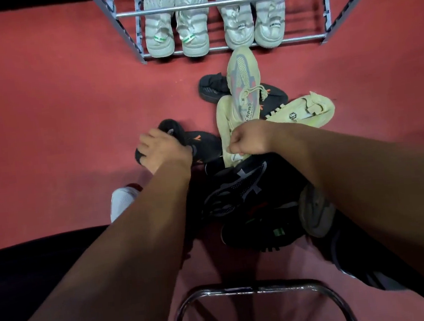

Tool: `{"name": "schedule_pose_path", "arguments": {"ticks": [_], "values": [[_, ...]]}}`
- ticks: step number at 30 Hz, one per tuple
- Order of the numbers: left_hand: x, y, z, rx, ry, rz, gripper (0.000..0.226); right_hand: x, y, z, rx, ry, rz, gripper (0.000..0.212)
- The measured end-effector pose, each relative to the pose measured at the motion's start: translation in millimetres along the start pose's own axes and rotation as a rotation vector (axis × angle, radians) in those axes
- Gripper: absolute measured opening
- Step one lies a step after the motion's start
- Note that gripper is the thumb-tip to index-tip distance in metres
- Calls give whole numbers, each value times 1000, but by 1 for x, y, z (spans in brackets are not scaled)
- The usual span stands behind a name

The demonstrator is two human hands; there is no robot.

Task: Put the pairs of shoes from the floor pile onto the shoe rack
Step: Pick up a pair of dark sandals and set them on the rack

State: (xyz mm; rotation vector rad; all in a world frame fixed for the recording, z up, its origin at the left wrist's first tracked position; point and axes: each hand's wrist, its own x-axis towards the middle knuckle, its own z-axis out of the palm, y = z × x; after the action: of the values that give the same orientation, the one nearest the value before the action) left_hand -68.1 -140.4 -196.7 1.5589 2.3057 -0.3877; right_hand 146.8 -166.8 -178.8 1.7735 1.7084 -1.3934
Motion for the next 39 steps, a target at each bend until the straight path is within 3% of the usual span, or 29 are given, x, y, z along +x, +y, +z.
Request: {"name": "schedule_pose_path", "arguments": {"ticks": [3, 5, 7, 10, 12, 16, 19, 21, 24, 27, 29, 33, 39], "values": [[2, -18, 8, 112, -274, -154, 144, 0, -10, -1, -228, -272, 20, 67], [1, -29, 25, 123, -400, -132, 146, 1, -10, 6, -426, -348, 36, 61], [0, -39, 44, -9, -394, -149, 129, 4, -5, 12, -460, -285, 0, 42], [4, -47, 50, -181, -340, -84, 92, 3, 0, 8, -223, -73, -39, 31], [7, -50, 40, -186, -321, 10, 84, 4, -2, -1, -52, 69, -57, 31], [16, -45, 18, -178, -259, 86, 93, 12, -15, -30, 83, 242, -108, 35], [26, -36, 3, -306, -134, 81, 48, 20, -24, -49, 149, 386, -143, 39], [35, -29, -5, -319, -127, 100, 36, 27, -31, -54, 137, 533, -183, 45], [42, -20, -9, -276, -197, 128, 45, 31, -44, -56, 126, 631, -171, 52], [40, -21, -6, -248, -251, 105, 68, 32, -56, -46, 84, 588, -12, 41], [35, -27, -1, -127, -249, 130, 83, 32, -64, -32, 69, 451, 133, 42], [25, -39, 17, -85, -347, 126, 99, 38, -72, 5, 70, 124, 276, 70], [29, -54, 21, -139, -506, 168, 130, 46, -70, 40, 289, 271, 267, 75]]}}
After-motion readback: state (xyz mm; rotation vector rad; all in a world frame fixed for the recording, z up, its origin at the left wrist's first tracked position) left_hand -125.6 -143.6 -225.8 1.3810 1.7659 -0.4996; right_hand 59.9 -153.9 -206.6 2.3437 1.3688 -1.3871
